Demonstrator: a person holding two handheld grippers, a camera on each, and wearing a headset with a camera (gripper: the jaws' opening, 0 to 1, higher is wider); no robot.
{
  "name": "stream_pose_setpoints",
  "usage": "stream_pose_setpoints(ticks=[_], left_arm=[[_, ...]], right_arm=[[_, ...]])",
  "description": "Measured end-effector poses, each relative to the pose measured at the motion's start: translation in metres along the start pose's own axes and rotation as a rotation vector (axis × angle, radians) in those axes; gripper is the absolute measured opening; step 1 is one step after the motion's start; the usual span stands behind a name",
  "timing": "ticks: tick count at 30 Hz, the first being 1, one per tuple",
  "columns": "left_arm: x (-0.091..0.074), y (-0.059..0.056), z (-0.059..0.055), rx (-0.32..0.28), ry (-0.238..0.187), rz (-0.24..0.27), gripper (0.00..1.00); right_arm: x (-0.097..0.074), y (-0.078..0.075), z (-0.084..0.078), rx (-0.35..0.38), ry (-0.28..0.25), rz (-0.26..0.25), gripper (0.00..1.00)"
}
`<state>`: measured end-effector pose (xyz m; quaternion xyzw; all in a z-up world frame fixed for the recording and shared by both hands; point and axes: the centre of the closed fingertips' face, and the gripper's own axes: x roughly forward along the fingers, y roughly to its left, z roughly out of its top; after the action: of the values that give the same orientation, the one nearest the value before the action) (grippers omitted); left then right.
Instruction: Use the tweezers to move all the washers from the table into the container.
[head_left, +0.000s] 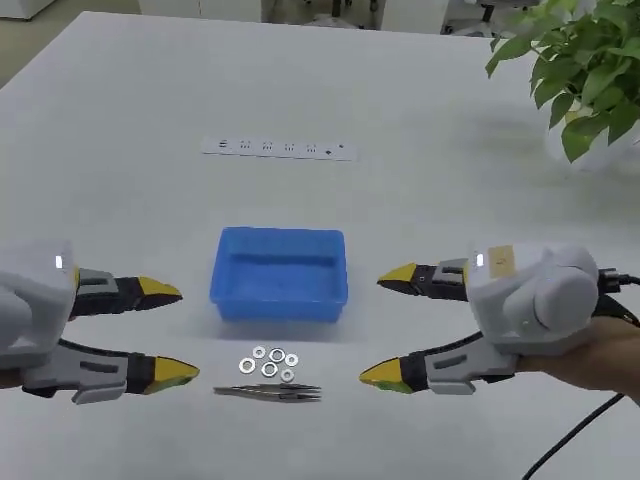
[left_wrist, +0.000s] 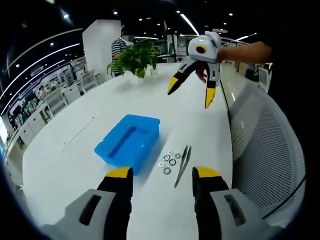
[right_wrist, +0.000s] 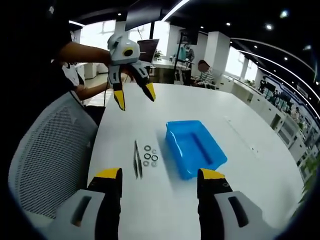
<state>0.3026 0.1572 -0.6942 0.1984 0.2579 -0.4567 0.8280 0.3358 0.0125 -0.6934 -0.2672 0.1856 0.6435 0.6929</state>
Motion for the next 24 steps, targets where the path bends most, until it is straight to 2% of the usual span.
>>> stream_pose_setpoints(ticks=[5, 9, 24], left_arm=[[0.008, -0.003, -0.007, 0.024, 0.035, -0.031, 0.49], [0.014, -0.005, -0.013, 0.039, 0.064, -0.055, 0.47], [0.037, -0.015, -0.033, 0.103, 0.154, -0.156, 0.34]], right_arm=[[0.012, 0.003, -0.001, -0.034, 0.021, 0.037, 0.54], [0.022, 0.008, -0.006, -0.075, 0.058, 0.077, 0.49], [0.058, 0.028, -0.018, -0.15, 0.111, 0.197, 0.34]])
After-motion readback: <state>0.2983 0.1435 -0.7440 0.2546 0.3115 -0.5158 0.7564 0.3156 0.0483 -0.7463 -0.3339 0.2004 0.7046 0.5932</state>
